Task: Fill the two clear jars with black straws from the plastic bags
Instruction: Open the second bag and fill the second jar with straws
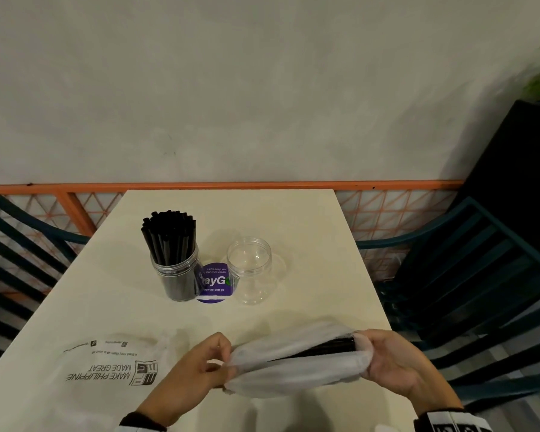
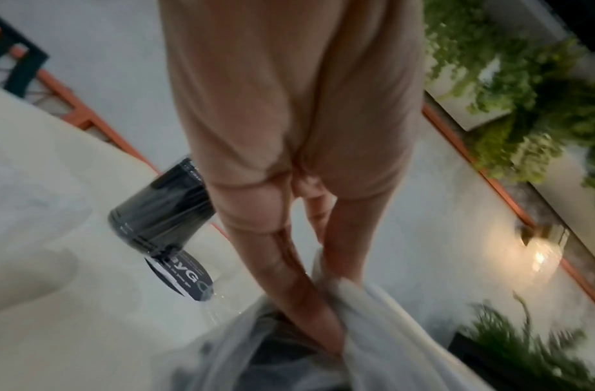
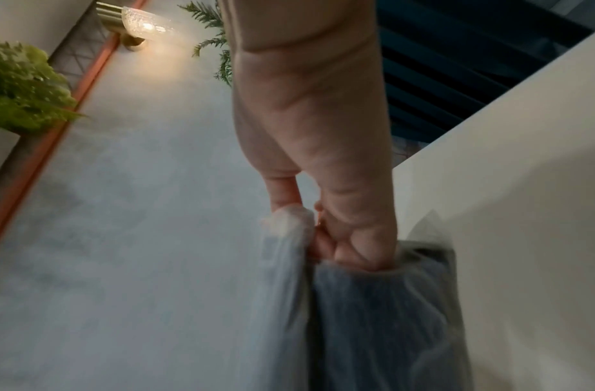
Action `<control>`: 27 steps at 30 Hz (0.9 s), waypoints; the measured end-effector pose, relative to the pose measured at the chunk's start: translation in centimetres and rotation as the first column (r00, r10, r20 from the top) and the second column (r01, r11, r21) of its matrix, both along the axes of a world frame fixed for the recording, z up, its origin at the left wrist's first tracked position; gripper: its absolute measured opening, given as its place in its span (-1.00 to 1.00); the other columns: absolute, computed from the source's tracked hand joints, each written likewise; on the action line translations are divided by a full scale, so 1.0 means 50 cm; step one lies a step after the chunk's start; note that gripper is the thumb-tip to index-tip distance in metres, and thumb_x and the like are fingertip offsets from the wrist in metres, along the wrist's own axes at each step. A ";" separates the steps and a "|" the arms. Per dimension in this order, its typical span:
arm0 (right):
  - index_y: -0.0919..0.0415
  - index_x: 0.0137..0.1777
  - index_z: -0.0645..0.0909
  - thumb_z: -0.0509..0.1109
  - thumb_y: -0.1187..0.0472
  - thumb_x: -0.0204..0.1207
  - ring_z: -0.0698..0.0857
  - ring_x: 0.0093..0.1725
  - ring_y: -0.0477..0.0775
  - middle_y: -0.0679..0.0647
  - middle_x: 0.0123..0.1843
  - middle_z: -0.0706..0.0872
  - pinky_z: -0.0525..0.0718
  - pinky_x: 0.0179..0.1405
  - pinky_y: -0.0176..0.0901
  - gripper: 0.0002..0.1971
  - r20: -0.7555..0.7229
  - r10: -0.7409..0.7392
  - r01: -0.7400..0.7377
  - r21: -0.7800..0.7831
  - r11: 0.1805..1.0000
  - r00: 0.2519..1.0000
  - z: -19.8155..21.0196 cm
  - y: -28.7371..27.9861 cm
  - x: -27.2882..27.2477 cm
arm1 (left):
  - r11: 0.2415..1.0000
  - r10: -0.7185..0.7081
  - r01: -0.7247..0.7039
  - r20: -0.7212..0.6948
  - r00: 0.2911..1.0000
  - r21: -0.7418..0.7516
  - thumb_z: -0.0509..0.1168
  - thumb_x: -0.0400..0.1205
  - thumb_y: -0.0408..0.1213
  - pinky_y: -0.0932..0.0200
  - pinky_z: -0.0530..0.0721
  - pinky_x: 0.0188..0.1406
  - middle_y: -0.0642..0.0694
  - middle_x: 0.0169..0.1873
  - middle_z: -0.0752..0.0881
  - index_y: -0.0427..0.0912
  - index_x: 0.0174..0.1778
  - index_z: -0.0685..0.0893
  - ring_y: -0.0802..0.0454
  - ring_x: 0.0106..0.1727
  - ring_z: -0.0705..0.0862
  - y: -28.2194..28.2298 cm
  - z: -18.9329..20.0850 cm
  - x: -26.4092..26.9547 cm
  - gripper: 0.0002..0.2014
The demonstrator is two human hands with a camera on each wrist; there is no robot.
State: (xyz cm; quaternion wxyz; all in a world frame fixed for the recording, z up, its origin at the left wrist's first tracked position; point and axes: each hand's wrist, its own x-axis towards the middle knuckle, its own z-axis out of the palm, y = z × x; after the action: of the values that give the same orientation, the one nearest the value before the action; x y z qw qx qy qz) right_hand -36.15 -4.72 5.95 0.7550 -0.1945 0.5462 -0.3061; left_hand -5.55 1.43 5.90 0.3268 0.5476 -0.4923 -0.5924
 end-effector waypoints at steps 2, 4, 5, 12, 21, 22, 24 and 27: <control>0.36 -0.58 0.64 0.09 0.42 0.31 0.65 -0.52 0.12 0.22 -0.52 0.64 0.60 -0.52 -0.07 -0.65 -0.037 -0.036 0.034 -0.032 0.999 0.999 -0.003 0.000 0.011 | 0.999 -0.006 0.010 -0.095 0.995 0.036 0.36 0.39 -0.39 0.13 0.61 -0.30 -0.12 -0.36 0.73 -0.15 -0.29 0.45 -0.04 -0.32 0.62 0.001 0.006 -0.006 -0.82; 0.22 -0.63 0.38 0.08 0.45 0.33 0.42 -0.54 0.05 0.11 -0.55 0.39 0.36 -0.51 -0.11 -0.68 -0.204 -0.115 0.088 -0.135 0.987 0.972 -0.010 -0.006 0.024 | 0.994 0.055 -0.035 -0.204 0.977 0.099 0.34 0.32 -0.40 0.14 0.60 -0.35 -0.20 -0.37 0.74 -0.19 -0.18 0.36 -0.06 -0.35 0.60 -0.004 0.001 -0.009 -0.72; 0.22 -0.53 0.35 0.08 0.47 0.40 0.38 -0.49 0.04 0.10 -0.49 0.35 0.31 -0.49 -0.12 -0.70 -0.301 -0.133 0.074 -0.198 0.977 0.944 -0.015 -0.009 0.030 | 0.988 0.100 -0.064 -0.263 0.960 0.143 0.36 0.27 -0.42 0.15 0.58 -0.38 -0.21 -0.40 0.70 -0.19 -0.16 0.34 -0.06 -0.40 0.57 -0.006 -0.002 -0.011 -0.65; 0.33 0.06 0.42 0.20 0.42 0.52 0.53 -0.17 0.19 0.24 -0.17 0.53 0.48 -0.34 -0.06 -0.86 -0.454 -0.063 -0.008 -0.152 0.988 0.889 -0.034 -0.015 0.063 | 0.906 0.419 -0.302 -0.524 0.741 0.297 0.50 -0.02 -0.42 0.02 0.33 -0.34 -0.25 -0.30 0.67 -0.15 -0.29 0.44 -0.14 -0.35 0.57 -0.020 -0.029 0.007 -0.53; 0.08 -0.20 0.33 0.18 0.47 0.51 0.60 -0.35 -0.01 0.12 -0.22 0.68 0.41 -0.42 -0.21 -0.76 -0.125 0.110 -0.135 -0.218 0.967 0.986 -0.039 0.008 0.063 | 0.921 0.388 -0.382 -0.089 0.917 0.073 0.30 0.22 -0.31 0.13 0.36 -0.38 -0.16 -0.25 0.46 -0.01 -0.14 0.31 -0.02 -0.27 0.45 -0.017 -0.020 -0.014 -0.63; 0.06 -0.24 0.37 0.17 0.48 0.52 0.61 -0.27 0.01 0.15 -0.16 0.69 0.42 -0.37 -0.21 -0.72 -0.147 0.150 -0.184 -0.261 0.948 0.978 -0.038 0.008 0.061 | 0.938 0.344 -0.343 0.002 0.939 0.044 0.32 0.22 -0.29 0.17 0.42 -0.36 -0.19 -0.22 0.48 0.05 -0.10 0.29 -0.02 -0.25 0.48 -0.016 -0.024 -0.014 -0.58; 0.07 -0.34 0.51 0.17 0.49 0.50 0.59 -0.11 0.08 0.15 -0.10 0.67 0.45 -0.23 -0.19 -0.68 -0.328 0.220 -0.331 -0.334 0.883 0.919 -0.027 0.010 0.061 | 0.965 0.257 -0.261 0.105 0.961 0.019 0.42 0.29 -0.32 0.24 0.51 -0.30 -0.21 -0.13 0.52 0.11 -0.01 0.27 -0.04 -0.18 0.56 -0.017 -0.032 -0.010 -0.49; 0.13 -0.38 0.69 0.18 0.51 0.48 0.62 -0.03 0.07 0.07 -0.14 0.73 0.50 -0.14 -0.25 -0.62 -0.509 0.171 -0.384 -0.349 0.855 0.844 -0.031 0.009 0.056 | 0.993 0.117 -0.099 0.335 0.935 -0.070 0.43 0.42 -0.37 0.37 0.48 -0.20 -0.12 0.03 0.37 0.11 0.01 0.26 -0.04 0.03 0.50 -0.018 -0.041 -0.006 -0.50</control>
State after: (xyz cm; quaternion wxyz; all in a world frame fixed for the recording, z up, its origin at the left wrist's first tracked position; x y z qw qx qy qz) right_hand -33.36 -4.28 4.40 0.5774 -0.5050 0.5907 -0.2502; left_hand -5.86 0.50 3.84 0.2836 0.6588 -0.5256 -0.4575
